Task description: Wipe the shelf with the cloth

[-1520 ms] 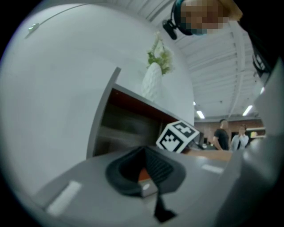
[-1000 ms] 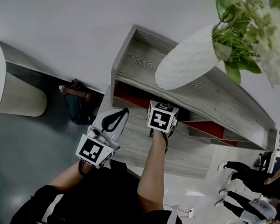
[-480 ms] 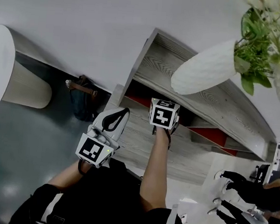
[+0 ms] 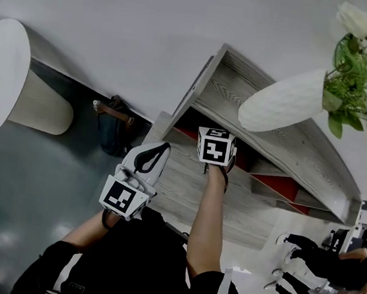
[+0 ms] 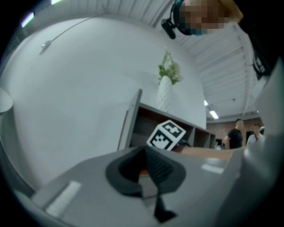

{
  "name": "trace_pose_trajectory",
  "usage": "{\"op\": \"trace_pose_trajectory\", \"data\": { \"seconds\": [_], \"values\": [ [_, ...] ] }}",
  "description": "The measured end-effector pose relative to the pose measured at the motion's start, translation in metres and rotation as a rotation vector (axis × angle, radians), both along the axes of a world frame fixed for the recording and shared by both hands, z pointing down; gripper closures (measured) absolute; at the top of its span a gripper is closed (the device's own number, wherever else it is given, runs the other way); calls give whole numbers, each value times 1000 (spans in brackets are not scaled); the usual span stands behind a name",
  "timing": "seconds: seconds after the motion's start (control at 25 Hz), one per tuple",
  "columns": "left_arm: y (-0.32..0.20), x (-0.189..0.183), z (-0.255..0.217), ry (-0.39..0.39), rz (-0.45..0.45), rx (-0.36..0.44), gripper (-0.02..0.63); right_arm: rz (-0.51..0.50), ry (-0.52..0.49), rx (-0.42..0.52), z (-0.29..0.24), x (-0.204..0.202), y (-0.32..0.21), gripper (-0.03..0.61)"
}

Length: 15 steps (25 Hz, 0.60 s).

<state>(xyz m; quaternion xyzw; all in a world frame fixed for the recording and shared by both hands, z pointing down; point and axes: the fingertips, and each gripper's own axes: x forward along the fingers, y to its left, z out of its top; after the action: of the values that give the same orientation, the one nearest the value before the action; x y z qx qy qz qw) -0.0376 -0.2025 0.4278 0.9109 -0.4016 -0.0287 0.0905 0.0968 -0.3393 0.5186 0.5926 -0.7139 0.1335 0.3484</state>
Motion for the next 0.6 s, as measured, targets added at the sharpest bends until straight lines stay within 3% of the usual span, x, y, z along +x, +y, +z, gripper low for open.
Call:
{"op": "trace_pose_trajectory", "data": {
  "seconds": [0.6],
  "values": [
    [1,-31,6,-5,-85,-18,611,-213,21,1,1,-56,-13,511]
  ]
}}
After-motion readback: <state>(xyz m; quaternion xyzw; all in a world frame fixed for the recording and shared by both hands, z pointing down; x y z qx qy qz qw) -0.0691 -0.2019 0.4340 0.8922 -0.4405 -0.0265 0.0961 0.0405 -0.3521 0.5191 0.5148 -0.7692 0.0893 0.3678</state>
